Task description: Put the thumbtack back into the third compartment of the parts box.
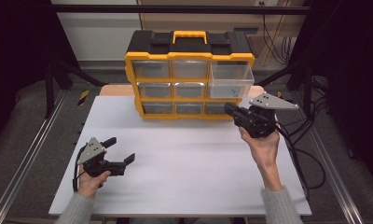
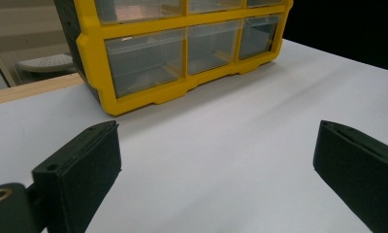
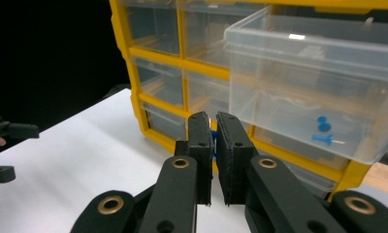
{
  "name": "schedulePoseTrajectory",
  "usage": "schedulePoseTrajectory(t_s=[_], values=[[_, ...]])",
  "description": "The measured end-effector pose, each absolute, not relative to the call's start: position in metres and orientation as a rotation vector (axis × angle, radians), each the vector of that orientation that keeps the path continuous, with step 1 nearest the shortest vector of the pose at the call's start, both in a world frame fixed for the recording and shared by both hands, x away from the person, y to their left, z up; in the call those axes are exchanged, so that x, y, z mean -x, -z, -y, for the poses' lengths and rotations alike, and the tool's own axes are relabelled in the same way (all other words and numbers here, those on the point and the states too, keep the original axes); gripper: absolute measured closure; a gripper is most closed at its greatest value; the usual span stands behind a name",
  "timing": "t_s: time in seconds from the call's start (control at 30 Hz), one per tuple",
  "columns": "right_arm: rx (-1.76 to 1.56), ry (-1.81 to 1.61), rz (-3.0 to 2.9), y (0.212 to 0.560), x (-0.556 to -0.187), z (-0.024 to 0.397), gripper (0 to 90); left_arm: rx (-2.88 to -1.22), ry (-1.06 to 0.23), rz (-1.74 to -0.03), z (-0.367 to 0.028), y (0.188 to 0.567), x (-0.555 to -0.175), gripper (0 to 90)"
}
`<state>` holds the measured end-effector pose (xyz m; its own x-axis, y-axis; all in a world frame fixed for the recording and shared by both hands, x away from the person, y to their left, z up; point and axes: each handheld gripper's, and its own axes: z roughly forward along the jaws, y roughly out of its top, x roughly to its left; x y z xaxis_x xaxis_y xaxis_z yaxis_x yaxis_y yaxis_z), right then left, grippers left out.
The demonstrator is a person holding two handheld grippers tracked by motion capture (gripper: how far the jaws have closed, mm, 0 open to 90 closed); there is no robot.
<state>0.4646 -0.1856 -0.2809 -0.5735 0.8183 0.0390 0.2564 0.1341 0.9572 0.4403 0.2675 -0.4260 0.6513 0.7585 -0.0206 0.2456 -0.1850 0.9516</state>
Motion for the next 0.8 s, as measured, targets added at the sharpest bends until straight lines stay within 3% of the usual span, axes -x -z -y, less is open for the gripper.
schedulePoseTrajectory(t_s=[0.8], values=[[-1.028, -1.436, -1.849, 0.247, -0.476, 0.187, 85.7, -1.740, -0.567, -0.817, -0.268, 0.426, -0.440, 2.6]])
